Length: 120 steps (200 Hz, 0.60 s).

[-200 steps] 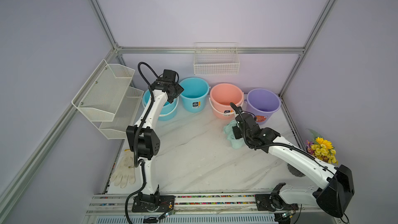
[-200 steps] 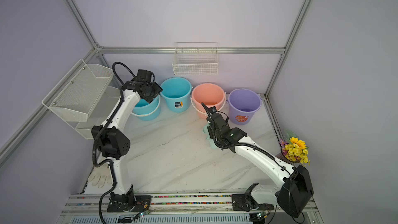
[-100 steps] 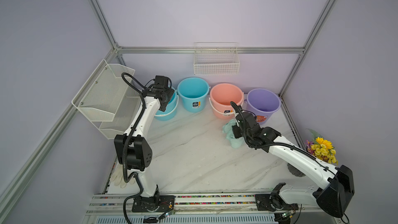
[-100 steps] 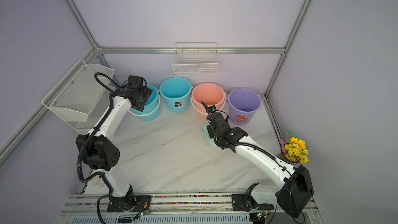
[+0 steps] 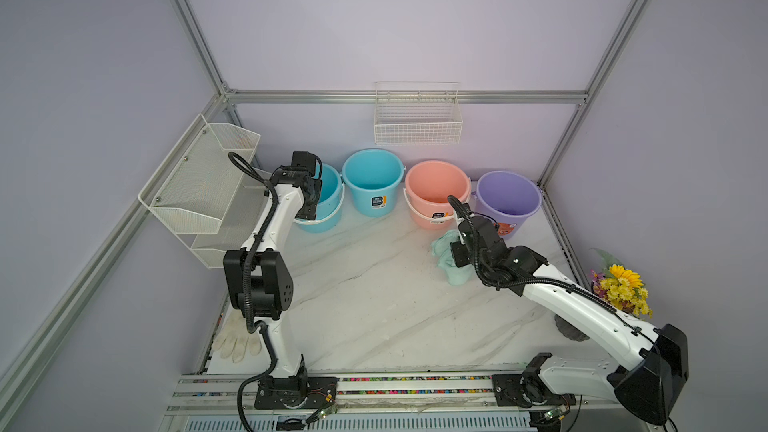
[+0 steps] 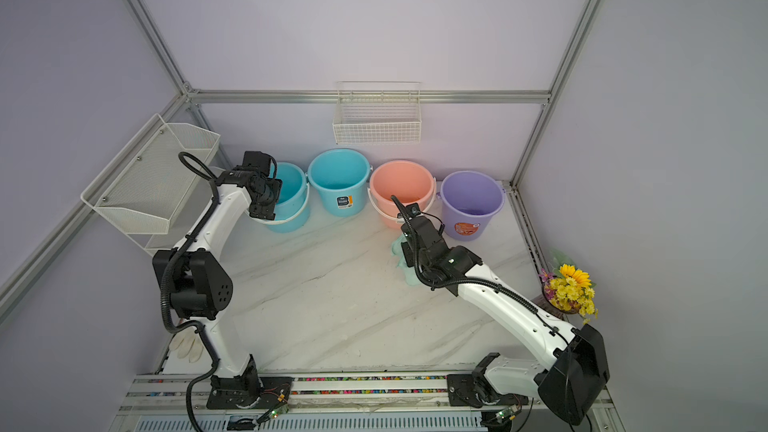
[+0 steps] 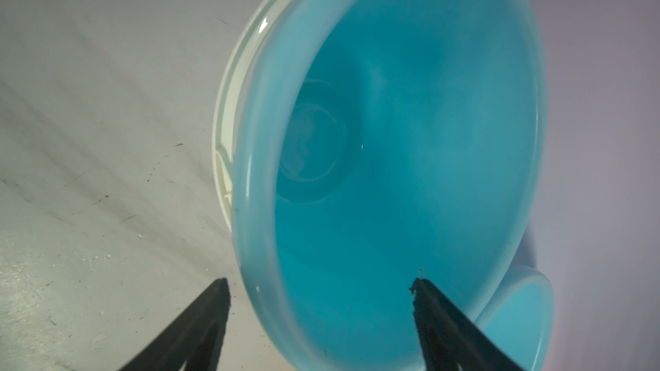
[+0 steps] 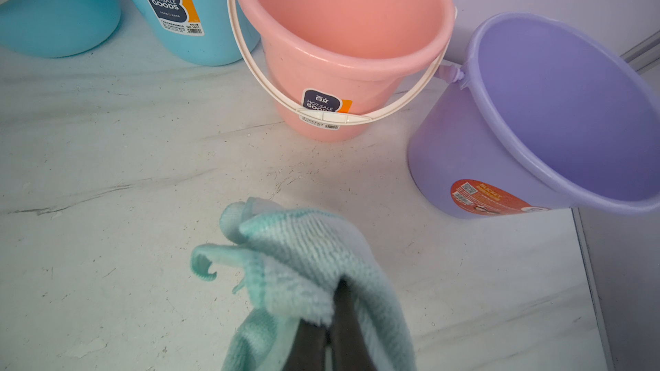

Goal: Wipe the inside of the bucket with a cloth
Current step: Pick up the bucket from the corner of the board.

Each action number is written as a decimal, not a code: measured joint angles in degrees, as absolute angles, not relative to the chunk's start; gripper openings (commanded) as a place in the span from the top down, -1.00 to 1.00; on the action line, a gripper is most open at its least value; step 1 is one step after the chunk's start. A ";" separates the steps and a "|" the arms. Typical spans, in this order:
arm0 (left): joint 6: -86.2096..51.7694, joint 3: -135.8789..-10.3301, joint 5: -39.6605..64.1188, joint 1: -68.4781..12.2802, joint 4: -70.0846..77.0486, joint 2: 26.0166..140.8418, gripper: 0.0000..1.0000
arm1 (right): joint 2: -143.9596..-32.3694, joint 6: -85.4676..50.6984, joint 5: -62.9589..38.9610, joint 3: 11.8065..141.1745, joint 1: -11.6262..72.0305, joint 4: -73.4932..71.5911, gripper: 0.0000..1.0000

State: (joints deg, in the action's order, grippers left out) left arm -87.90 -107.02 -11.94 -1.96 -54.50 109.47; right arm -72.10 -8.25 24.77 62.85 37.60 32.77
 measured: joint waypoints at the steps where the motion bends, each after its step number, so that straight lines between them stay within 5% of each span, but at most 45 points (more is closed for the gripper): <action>1: -87.92 -107.02 -11.92 -1.93 -54.52 109.47 -0.49 | -72.10 -8.23 24.77 62.85 37.60 32.80 1.00; 120: -88.71 -104.47 -7.94 1.10 -52.18 112.31 0.21 | -71.18 -8.23 25.28 62.85 37.60 33.12 1.00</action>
State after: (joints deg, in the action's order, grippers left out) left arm -88.71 -104.47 -7.94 1.10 -52.18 112.31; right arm -71.18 -8.23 25.28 62.85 37.60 33.12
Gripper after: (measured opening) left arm 0.414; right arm 0.048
